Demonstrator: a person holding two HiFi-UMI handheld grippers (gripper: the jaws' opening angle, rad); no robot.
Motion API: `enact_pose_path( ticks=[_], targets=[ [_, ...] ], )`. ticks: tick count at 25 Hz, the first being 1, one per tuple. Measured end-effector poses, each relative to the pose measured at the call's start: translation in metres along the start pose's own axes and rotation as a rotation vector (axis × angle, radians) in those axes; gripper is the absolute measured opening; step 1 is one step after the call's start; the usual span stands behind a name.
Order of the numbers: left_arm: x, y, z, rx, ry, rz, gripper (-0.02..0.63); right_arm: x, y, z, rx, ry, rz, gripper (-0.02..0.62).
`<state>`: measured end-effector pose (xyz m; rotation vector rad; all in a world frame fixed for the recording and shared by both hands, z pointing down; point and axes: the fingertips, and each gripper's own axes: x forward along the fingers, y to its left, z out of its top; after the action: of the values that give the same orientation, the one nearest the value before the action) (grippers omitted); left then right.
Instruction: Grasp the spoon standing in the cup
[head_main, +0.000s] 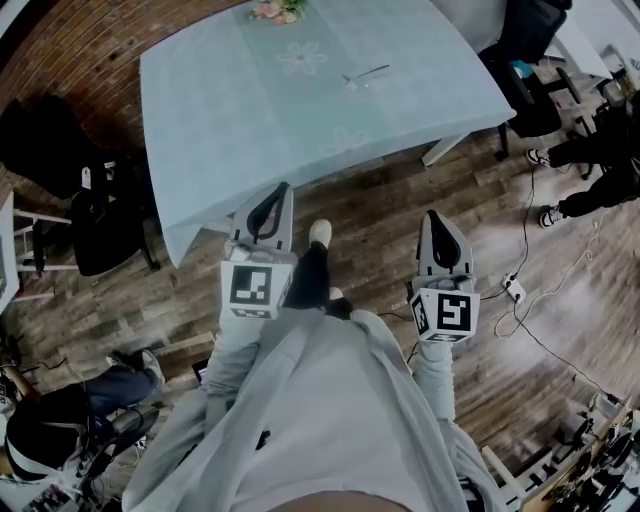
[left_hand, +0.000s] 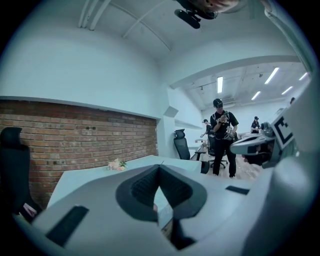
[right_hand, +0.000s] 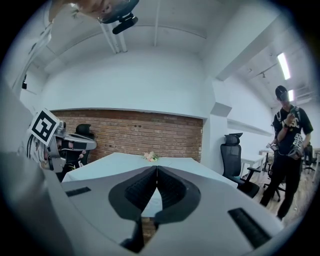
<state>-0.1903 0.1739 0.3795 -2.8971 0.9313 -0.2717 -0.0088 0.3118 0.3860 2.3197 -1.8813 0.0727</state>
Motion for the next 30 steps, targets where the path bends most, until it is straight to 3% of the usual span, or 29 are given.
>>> enact_pose_path(
  ticks=[15,22,30],
  targets=[
    [0.169,0.100,0.021,-0.010,-0.017,-0.031,0.018,0.189,-0.040,0.036,-0.011,0.018,-0.020,0.017],
    [0.206,0.116,0.015,-0.008,0.003,-0.080,0.018,0.225,-0.045,0.031,0.006,0.050,-0.055,0.017],
    [0.242,0.119,0.002,-0.031,0.044,-0.084,0.018,0.262,-0.061,0.020,0.011,0.091,-0.032,0.017]
  ],
)
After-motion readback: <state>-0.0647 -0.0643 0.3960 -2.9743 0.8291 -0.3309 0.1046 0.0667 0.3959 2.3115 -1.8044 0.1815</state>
